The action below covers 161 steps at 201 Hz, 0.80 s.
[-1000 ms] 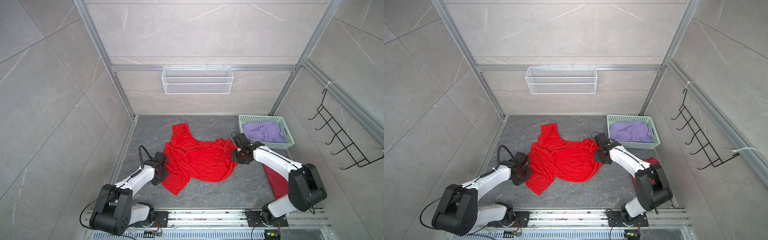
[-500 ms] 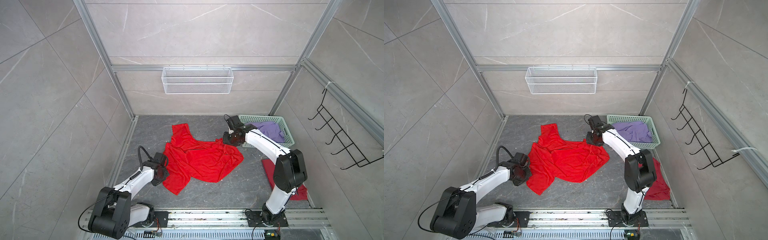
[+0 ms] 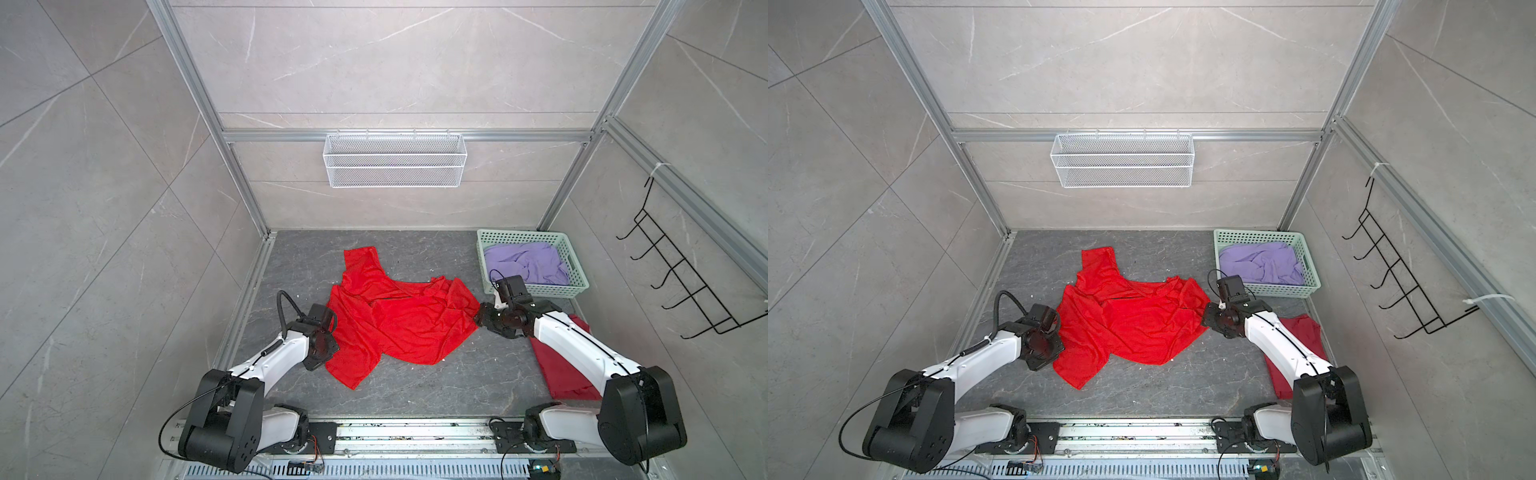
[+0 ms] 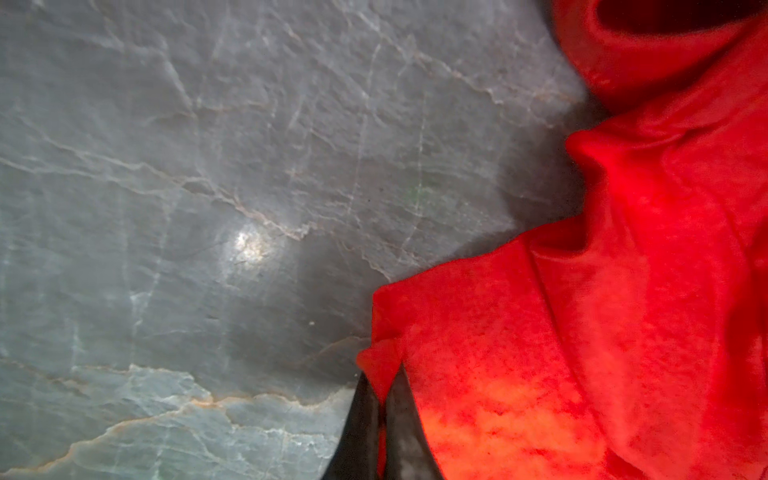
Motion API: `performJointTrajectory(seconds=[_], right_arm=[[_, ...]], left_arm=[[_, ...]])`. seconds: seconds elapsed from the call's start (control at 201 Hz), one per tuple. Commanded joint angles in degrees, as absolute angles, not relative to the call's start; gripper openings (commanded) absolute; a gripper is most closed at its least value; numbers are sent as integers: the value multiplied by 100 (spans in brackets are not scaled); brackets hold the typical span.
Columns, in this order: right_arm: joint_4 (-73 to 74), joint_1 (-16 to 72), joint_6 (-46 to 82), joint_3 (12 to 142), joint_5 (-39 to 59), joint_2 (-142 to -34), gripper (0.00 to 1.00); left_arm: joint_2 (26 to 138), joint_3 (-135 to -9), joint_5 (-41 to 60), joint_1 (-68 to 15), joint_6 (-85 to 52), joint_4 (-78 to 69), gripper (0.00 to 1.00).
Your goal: Fold and stack the t-shirts
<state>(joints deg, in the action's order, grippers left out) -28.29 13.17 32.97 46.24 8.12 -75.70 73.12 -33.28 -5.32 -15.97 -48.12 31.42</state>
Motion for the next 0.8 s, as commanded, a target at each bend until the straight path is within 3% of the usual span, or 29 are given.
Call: performJointTrajectory(seconds=[0.0, 0.568, 0.632, 0.737, 0.797], right_arm=[[-1993, 1336, 3531, 4571, 1385, -7796, 61], [-1563, 1401, 3779, 4474, 1570, -8600, 52], [-1511, 1423, 3797, 4503, 1600, -8718, 41], [-1562, 1436, 3869, 4620, 1499, -8817, 10], [-1687, 1434, 3918, 4690, 1333, -8659, 1]], left_arm=[[7359, -3348, -391, -1571, -4719, 3068, 0], [7108, -3278, -320, -1572, -4755, 2998, 0], [7081, -3295, -309, -1564, -4751, 2989, 0], [6978, -3345, -296, -1569, -4726, 3015, 0], [6802, -3399, -275, -1572, -4703, 3063, 0]])
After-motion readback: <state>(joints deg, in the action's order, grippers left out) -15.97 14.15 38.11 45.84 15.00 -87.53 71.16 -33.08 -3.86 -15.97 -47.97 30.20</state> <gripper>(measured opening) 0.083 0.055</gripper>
